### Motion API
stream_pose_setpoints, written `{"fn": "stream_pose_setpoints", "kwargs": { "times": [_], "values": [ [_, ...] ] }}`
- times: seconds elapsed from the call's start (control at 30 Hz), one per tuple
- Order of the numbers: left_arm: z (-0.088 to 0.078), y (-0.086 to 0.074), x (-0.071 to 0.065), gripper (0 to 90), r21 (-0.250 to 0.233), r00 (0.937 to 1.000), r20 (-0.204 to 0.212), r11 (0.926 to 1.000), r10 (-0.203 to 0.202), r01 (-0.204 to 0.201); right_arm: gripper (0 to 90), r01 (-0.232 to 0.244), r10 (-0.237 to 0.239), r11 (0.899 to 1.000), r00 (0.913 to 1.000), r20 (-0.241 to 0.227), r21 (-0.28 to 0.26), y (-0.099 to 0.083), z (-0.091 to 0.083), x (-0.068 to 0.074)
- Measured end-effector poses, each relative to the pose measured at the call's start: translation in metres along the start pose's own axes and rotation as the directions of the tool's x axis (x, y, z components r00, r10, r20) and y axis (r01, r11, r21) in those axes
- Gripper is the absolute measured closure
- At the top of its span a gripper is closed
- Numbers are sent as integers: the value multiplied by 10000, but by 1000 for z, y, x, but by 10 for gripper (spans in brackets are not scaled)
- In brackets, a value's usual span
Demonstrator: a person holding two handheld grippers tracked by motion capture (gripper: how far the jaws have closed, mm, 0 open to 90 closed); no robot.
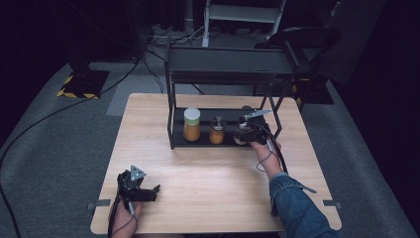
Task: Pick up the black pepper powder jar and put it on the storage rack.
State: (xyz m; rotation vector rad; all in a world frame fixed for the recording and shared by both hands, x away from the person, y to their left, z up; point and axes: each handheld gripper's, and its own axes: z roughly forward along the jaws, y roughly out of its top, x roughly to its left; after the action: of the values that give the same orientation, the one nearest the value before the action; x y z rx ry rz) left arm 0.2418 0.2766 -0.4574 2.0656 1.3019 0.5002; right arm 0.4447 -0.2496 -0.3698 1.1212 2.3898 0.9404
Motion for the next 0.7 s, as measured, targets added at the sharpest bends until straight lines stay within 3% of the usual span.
{"fn": "stream_pose_setpoints", "kwargs": {
  "times": [0.3,0.53,0.7],
  "values": [
    [0,0,0,4,4,10000,-4,10000,-7,7,301,-385,383,9992,9989,254,76,-4,15,-9],
    [0,0,0,4,3,10000,-2,10000,-8,8,296,-576,576,9983,9982,152,6,-11,20,-14],
    [0,0,0,4,0,10000,-2,10000,-3,3,146,-439,444,9990,9976,522,-115,-8,8,-7]
  ]
}}
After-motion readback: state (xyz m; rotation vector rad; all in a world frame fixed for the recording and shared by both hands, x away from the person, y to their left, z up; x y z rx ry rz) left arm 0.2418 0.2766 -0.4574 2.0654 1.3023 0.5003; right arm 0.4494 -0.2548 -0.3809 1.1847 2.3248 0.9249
